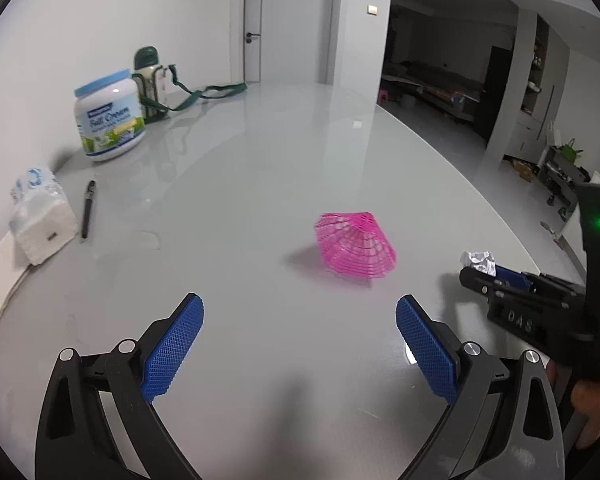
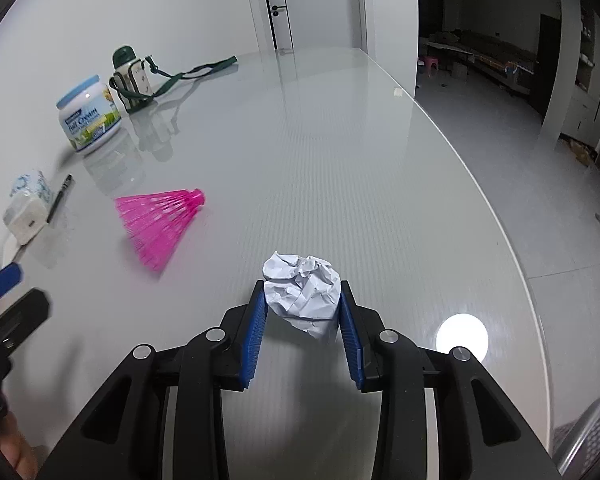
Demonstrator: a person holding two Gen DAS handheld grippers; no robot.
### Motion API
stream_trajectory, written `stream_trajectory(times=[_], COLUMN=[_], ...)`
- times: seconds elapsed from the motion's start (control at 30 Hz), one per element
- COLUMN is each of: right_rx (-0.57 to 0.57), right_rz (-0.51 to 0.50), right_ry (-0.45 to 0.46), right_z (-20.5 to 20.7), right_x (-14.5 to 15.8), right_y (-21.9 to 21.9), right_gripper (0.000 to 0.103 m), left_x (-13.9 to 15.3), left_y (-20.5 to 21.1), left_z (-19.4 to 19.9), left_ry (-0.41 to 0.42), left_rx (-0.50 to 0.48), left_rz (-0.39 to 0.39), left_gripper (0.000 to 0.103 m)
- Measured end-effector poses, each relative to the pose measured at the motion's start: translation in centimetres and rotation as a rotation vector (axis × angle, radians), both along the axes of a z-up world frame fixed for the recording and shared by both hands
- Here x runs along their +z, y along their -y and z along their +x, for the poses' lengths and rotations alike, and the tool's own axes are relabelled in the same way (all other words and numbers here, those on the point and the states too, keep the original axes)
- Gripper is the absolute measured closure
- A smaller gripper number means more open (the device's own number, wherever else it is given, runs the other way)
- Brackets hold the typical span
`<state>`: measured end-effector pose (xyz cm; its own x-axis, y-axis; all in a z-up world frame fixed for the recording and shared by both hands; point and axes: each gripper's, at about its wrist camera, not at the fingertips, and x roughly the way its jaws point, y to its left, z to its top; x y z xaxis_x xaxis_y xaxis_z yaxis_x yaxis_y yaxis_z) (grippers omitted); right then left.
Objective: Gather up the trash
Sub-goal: 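Grasp the crumpled white paper with the right tool, then grasp the pink shuttlecock with the left tool while the right tool holds the paper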
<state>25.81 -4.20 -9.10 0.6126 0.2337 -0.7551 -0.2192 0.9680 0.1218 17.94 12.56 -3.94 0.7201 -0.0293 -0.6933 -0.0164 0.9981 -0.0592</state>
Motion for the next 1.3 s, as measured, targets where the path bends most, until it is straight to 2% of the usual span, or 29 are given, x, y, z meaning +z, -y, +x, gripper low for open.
stream_trajectory(times=[0.23,0.47,0.67,0.87,0.93,1.0,1.07,1.2,1.3], right_rx=[-0.035,-0.066,-0.074,-0.071,-0.069,-0.068,-0.070,-0.074,-0.075], right_rz=[0.054,0.142,0.218,0.241,0.244,0.246,0.248,0.253,0.251], right_ry=[0.025,0.010,-0.030,-0.032,-0.035,-0.039,-0.041,-0.044,-0.042], right_z=[-2.5,-3.8,-3.3,-3.2,-3.2,-3.2,-3.1,-3.0,-3.1], right_x=[0.5,0.1,-0.5,-0.6,-0.6,-0.7,-0.7,-0.7,-0.6], right_y=[1.2,3.2,4.1,4.2,4.2,4.2,4.1,4.2,4.4], right_gripper=[0.069,0.069,0.069,0.069,0.069,0.069,0.069,0.069,0.069], left_x=[-0.4,-1.3,-2.3,-3.4,-3.7,-3.9,-3.9,-3.6,-3.3], left_y=[1.4,2.8,3.5,3.9,4.0,4.1,4.2,4.4,4.4], left_z=[2.5,5.9,8.8,10.2,10.4,10.5,10.3,9.4,8.3], left_ry=[-0.031,-0.050,-0.100,-0.133,-0.145,-0.157,-0.155,-0.129,-0.111], left_rx=[-0.050,-0.041,-0.001,0.007,0.004,-0.009,-0.019,-0.046,-0.056], left_rz=[-0.048,-0.015,-0.006,0.005,0.019,0.006,0.011,-0.009,0.002], left_gripper=[0.008,0.008,0.008,0.009,0.018,0.036,0.047,0.056,0.057])
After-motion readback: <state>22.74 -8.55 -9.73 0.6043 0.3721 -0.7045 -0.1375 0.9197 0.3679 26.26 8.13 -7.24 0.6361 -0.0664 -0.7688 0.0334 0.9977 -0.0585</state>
